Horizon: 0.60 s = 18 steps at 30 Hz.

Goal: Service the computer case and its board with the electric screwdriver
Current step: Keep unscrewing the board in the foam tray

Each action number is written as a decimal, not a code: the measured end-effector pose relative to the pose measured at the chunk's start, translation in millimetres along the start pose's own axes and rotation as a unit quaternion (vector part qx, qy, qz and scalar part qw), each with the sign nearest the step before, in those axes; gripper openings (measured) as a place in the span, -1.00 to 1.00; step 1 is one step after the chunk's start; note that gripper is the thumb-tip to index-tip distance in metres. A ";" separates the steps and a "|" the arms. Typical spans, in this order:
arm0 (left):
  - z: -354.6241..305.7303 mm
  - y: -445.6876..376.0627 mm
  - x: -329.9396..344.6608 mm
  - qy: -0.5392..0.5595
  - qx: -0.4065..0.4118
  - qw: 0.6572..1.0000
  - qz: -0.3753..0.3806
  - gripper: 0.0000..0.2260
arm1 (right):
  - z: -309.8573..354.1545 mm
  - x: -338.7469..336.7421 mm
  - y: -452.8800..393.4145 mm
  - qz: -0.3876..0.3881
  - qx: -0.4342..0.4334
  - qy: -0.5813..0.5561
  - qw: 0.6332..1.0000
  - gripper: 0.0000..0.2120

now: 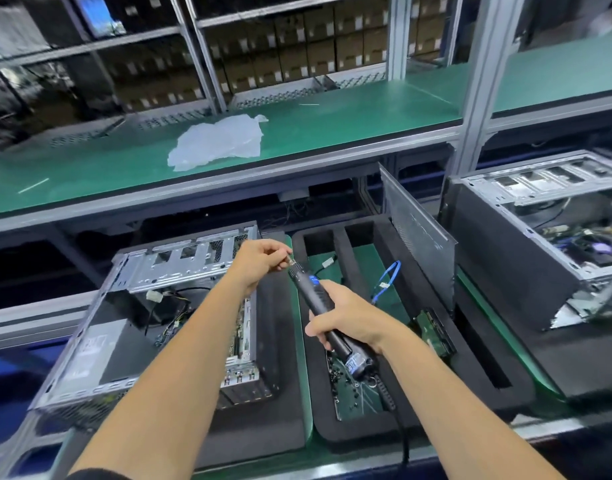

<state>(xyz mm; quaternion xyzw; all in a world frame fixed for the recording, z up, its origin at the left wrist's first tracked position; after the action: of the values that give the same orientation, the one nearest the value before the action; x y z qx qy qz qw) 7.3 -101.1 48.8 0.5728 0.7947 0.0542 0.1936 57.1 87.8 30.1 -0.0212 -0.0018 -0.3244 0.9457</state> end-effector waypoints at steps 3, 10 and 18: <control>3.1 4.4 -3.9 -0.002 -0.003 0.999 0.043 -0.79 | 3.6 8.4 6.2 0.010 0.008 -0.013 1.000 -0.61; 14.5 31.6 -56.2 -0.020 0.017 0.991 0.132 -0.82 | 19.0 62.9 4.9 0.046 0.035 -0.017 0.998 -0.61; 37.8 83.9 -154.7 -0.136 0.052 0.978 0.147 -0.78 | 9.0 180.5 -13.5 0.029 0.039 -0.004 0.999 -0.26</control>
<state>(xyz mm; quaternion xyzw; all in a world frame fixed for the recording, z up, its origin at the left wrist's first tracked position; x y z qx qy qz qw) 137.5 -222.0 77.9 0.6948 0.6697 -0.0373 0.2595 191.4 -33.2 42.8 0.0146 -0.0179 -0.2963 0.9548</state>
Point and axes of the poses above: each hand's wrist, its own y-axis away from the middle knuckle, its own x-axis out of the palm, z = x × y, the point moved 7 cm from there along -y, towards the middle knuckle, and after that the axes turned 15 degrees about -x, right-handed, at the moved point
